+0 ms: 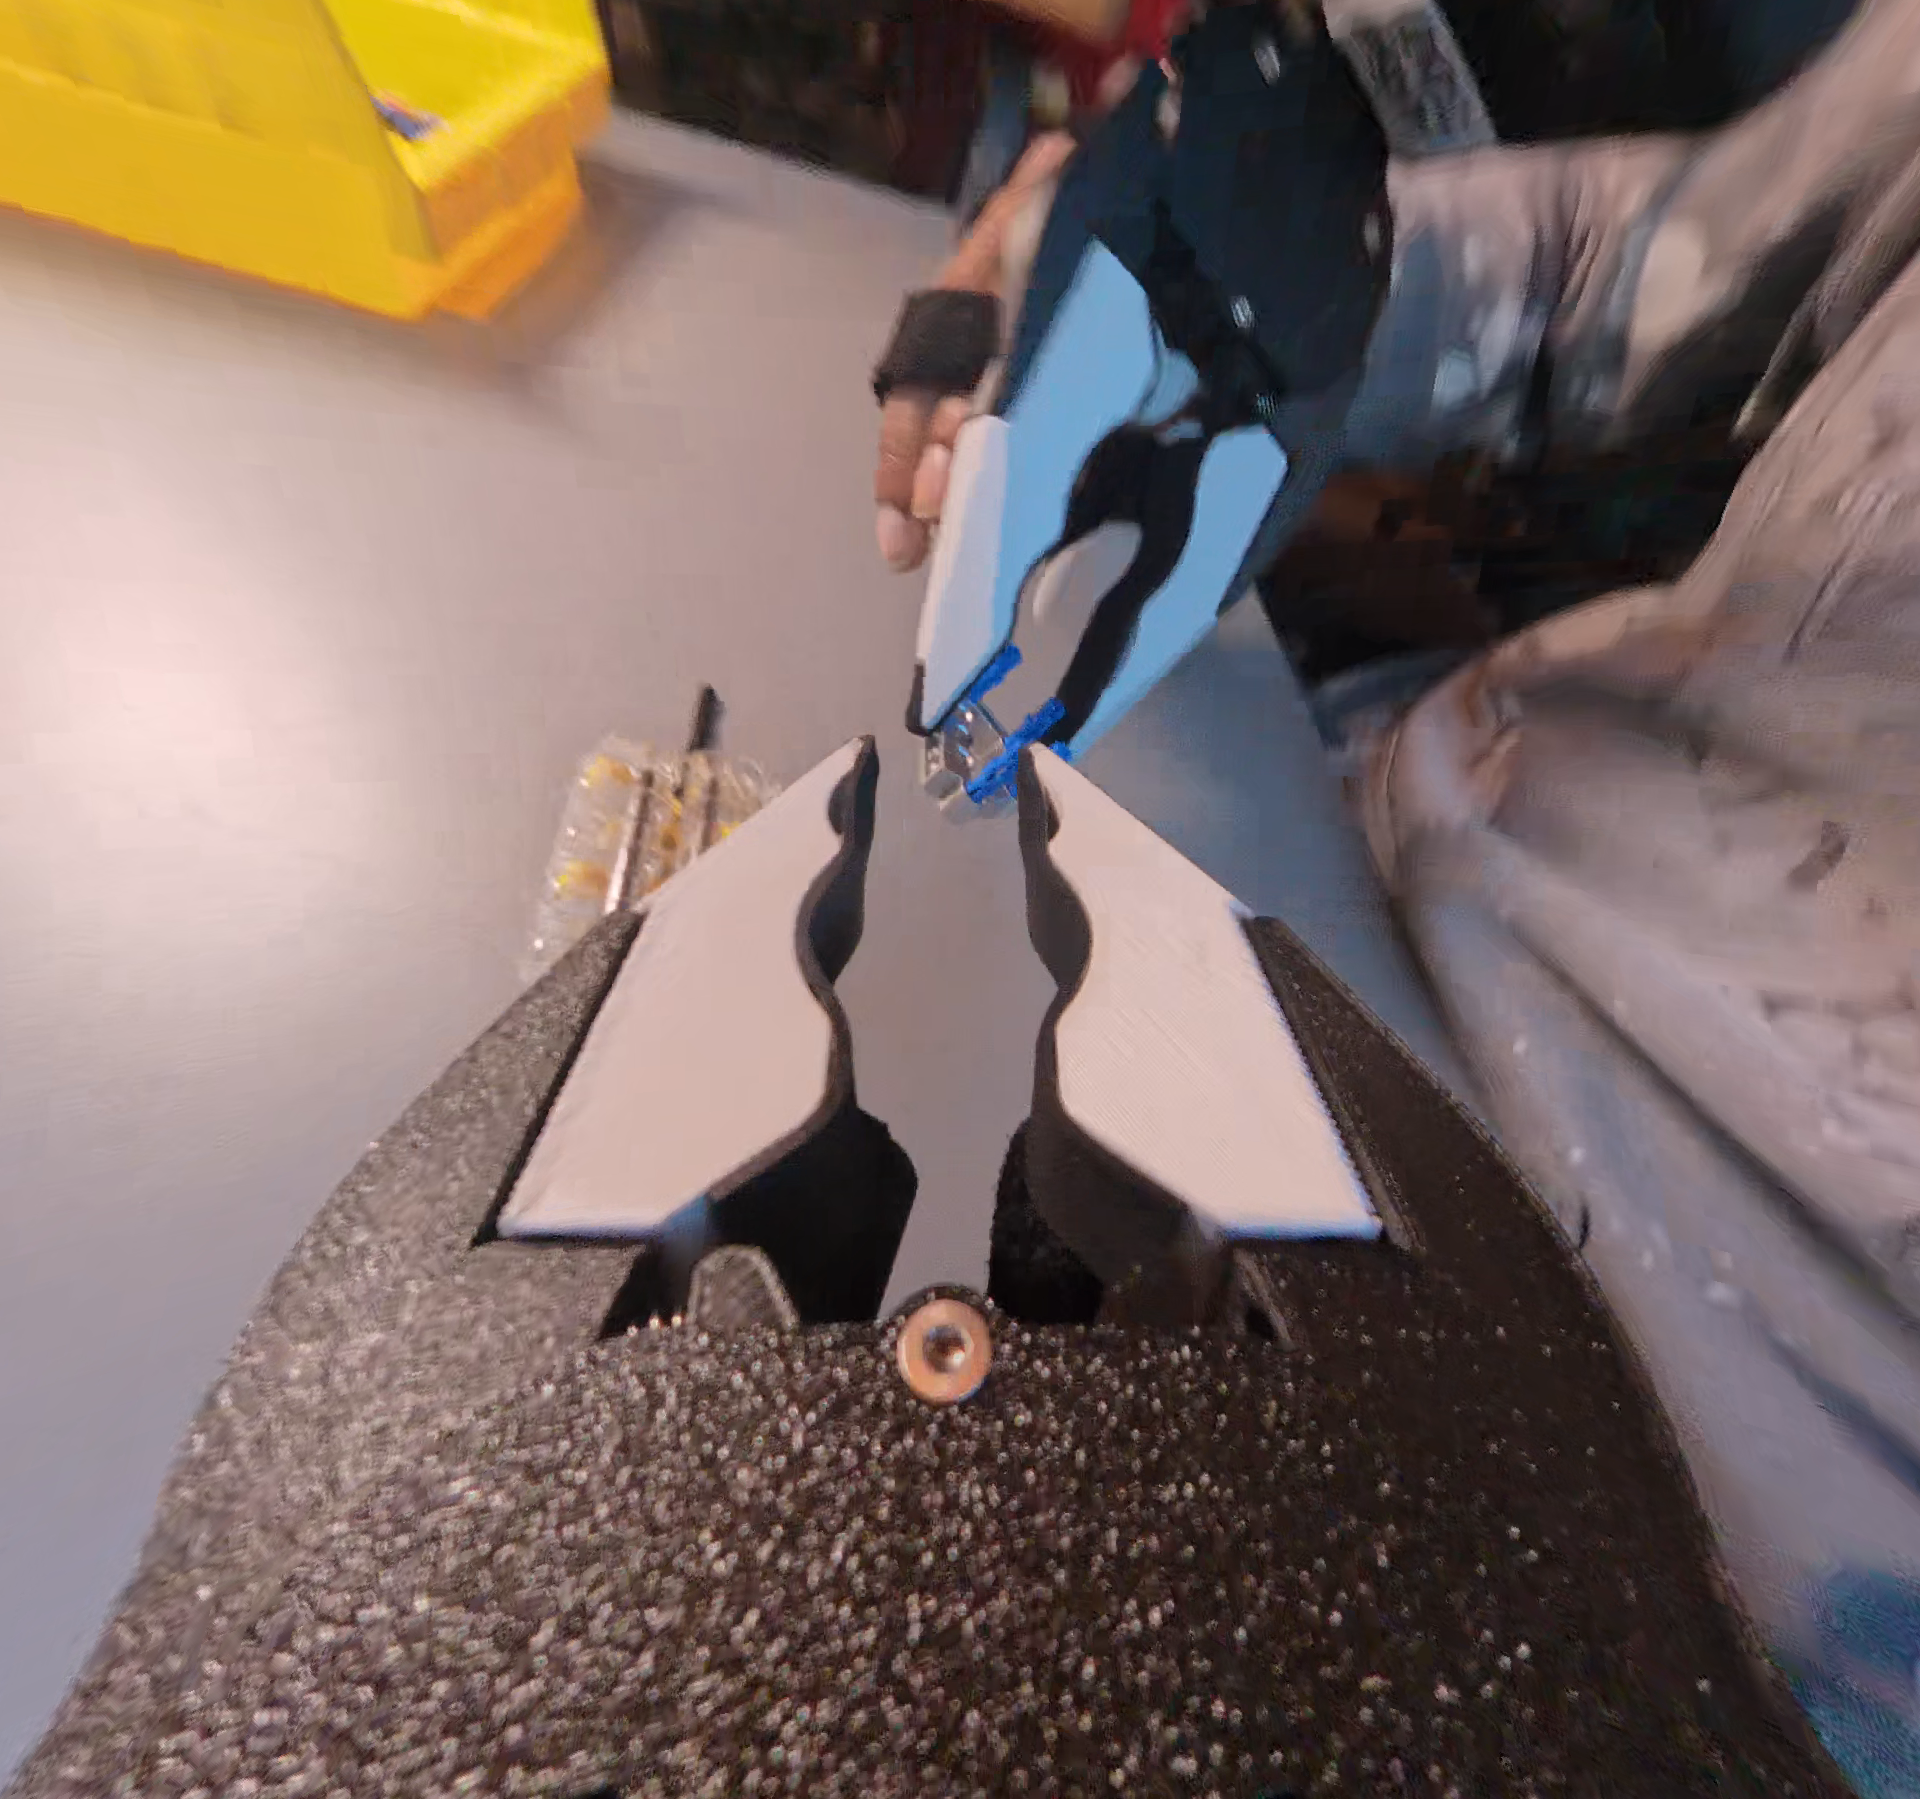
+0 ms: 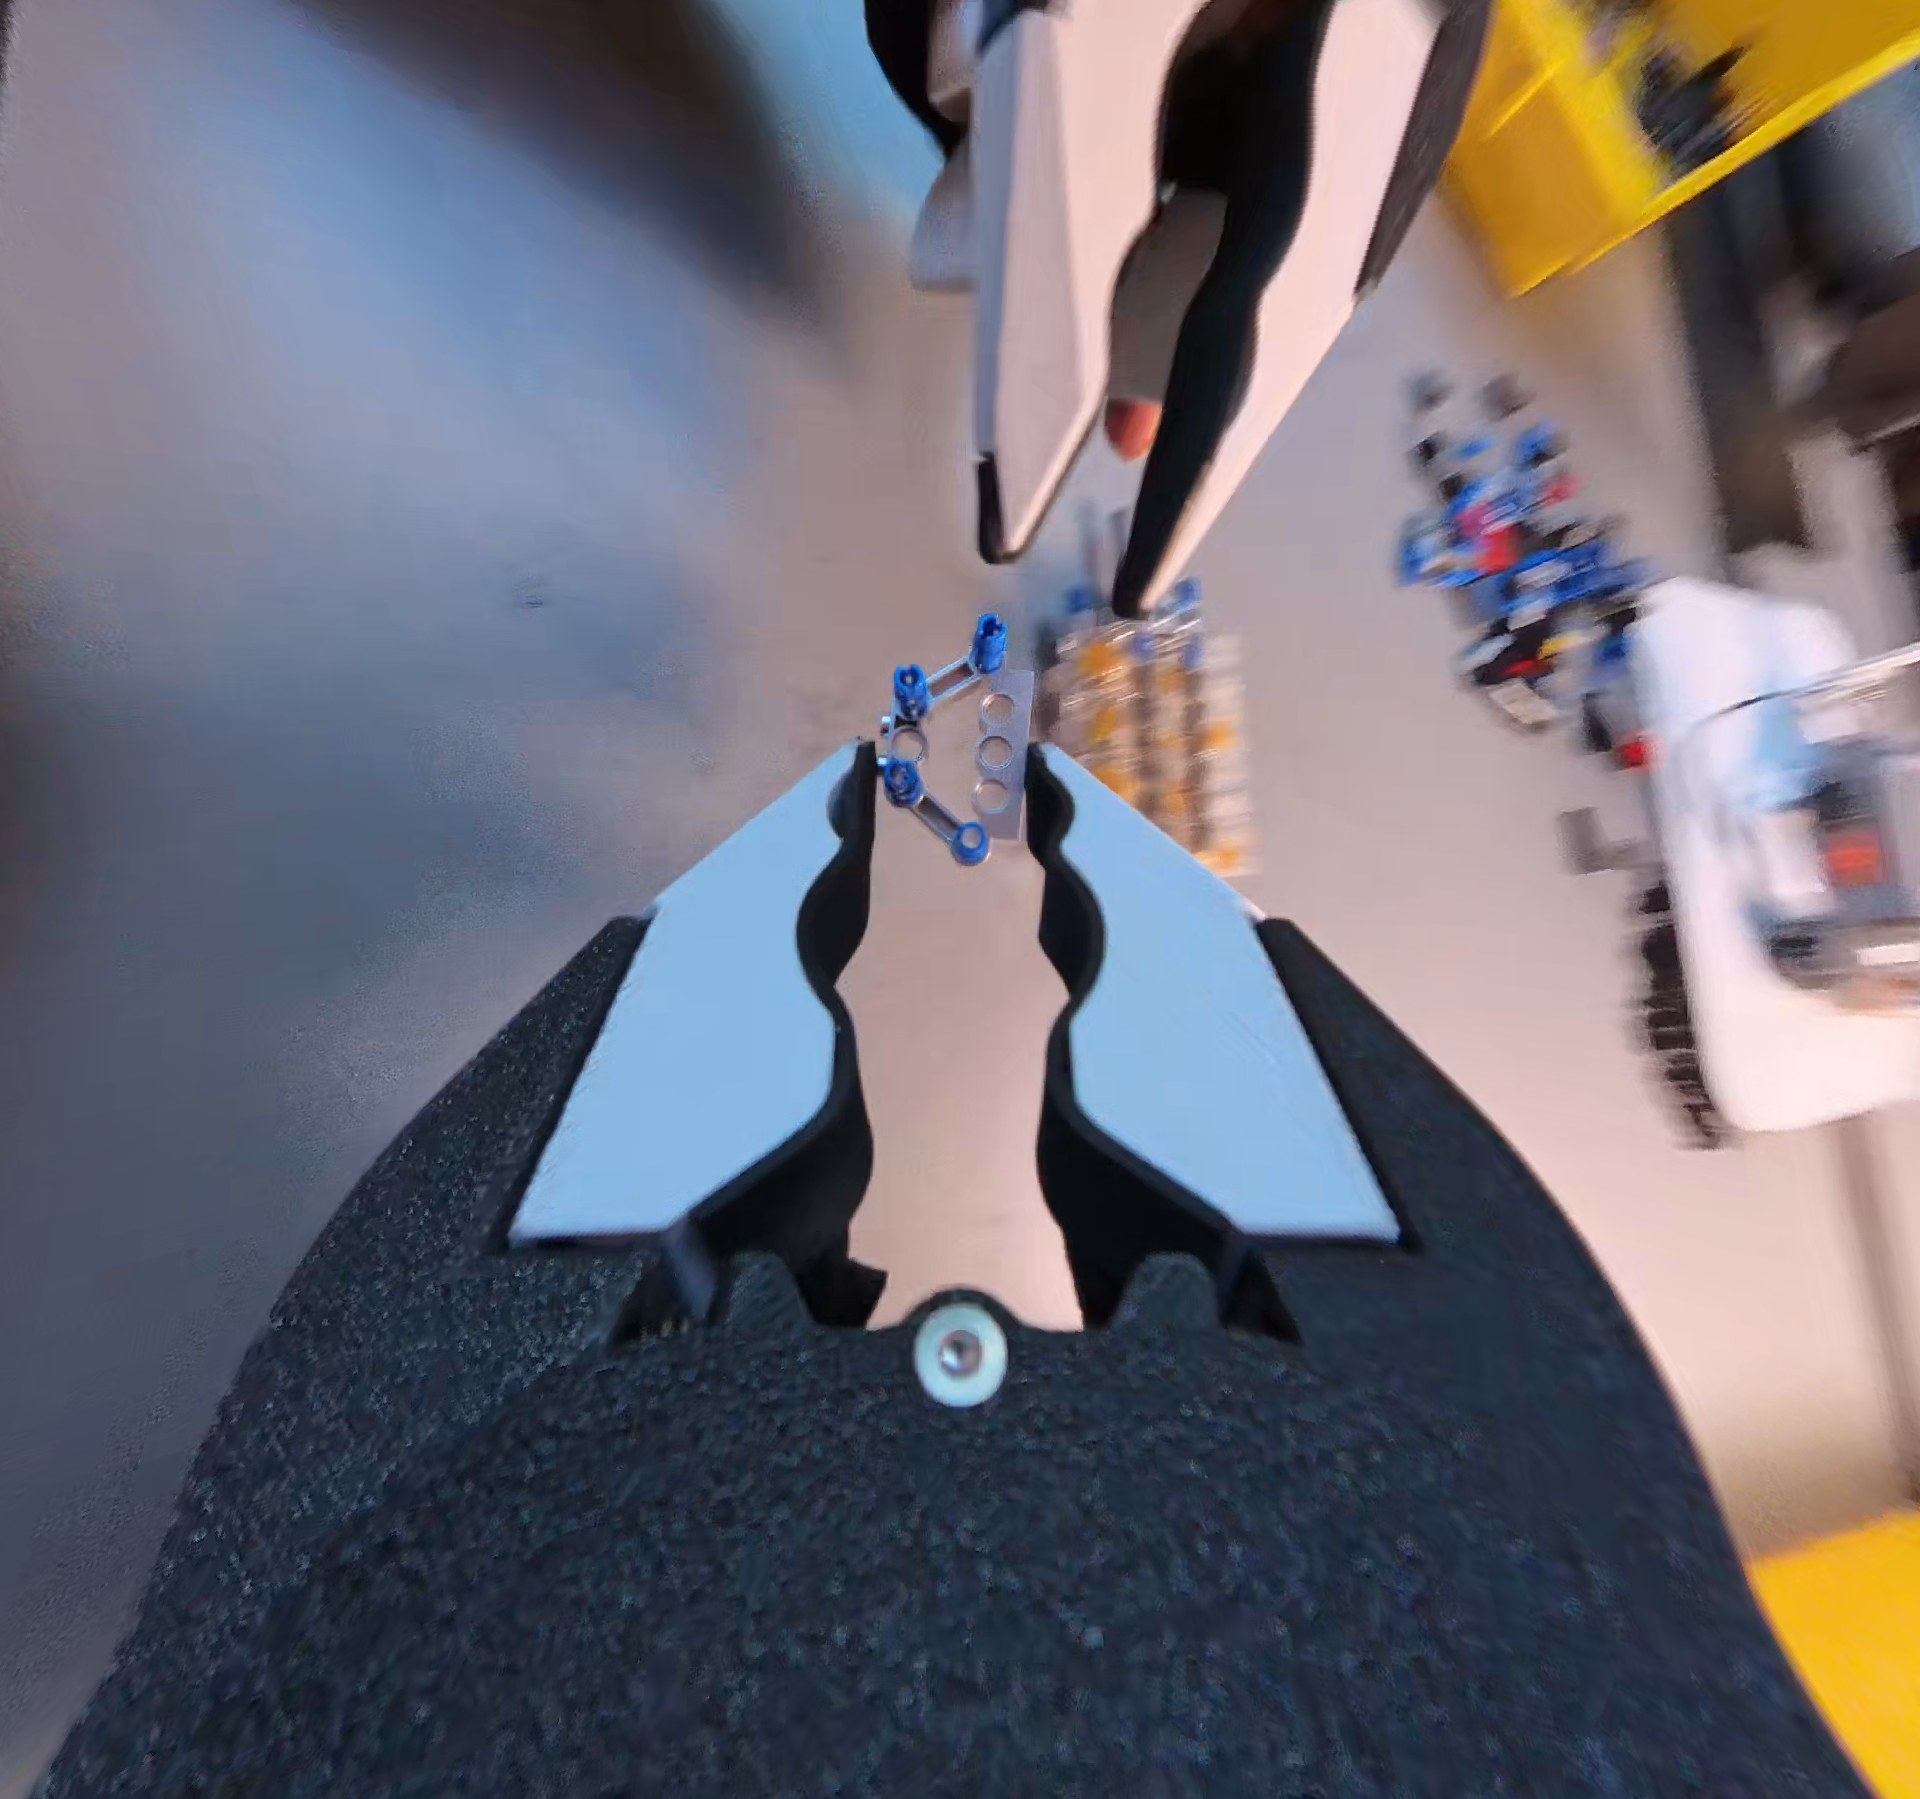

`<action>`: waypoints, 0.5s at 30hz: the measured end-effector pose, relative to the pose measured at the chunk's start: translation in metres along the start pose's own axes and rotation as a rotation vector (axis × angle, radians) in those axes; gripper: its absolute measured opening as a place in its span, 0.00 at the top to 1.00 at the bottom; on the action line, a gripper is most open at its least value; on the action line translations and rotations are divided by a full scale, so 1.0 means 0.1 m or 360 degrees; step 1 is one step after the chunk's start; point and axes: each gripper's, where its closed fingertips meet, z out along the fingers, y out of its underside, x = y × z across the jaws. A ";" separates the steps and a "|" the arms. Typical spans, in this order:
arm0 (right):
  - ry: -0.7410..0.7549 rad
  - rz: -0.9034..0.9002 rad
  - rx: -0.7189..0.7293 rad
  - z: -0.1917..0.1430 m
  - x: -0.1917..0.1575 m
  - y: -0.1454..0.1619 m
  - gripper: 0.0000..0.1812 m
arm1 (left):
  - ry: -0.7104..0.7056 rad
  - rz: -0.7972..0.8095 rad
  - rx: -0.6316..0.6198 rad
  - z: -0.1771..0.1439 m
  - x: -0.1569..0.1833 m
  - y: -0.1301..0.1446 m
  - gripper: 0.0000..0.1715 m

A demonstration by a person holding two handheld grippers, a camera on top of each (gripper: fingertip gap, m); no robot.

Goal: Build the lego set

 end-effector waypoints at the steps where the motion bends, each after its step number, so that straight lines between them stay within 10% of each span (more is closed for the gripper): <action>1: 0.0099 -0.0128 0.0029 -0.06 0.11 -0.07 0.86 | -0.0009 -0.0091 0.0129 -0.05 -0.05 -0.12 0.82; 7: 0.0549 -0.0916 0.0054 -0.22 0.49 -0.44 0.85 | 0.0218 -0.0565 0.0561 -0.23 -0.10 -0.47 0.84; 15: 0.0565 -0.1076 0.0083 -0.11 0.64 -0.49 0.85 | -0.0062 -0.0293 0.0420 -0.19 -0.21 -0.37 0.96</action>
